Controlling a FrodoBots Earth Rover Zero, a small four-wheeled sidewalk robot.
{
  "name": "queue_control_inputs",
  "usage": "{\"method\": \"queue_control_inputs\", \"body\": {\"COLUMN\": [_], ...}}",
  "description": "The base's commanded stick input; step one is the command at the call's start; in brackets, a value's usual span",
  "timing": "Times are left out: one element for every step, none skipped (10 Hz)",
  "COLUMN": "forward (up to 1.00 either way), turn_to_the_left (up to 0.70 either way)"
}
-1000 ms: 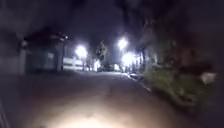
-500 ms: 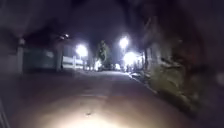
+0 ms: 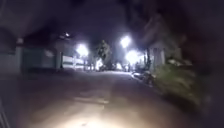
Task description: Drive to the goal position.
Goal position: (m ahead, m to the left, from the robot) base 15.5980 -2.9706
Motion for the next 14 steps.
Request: {"method": "queue_control_inputs", "body": {"forward": [0.70,0.70,0.70,0.70,0.70,0.70,0.70,0.70,0.70,0.70,0.70,0.70,0.70,0.70], "turn_to_the_left": [0.00,0.00,0.00,0.00,0.00,0.00,0.00,0.00,-0.27,-0.35,-0.35,-0.35,-0.35,-0.12]}}
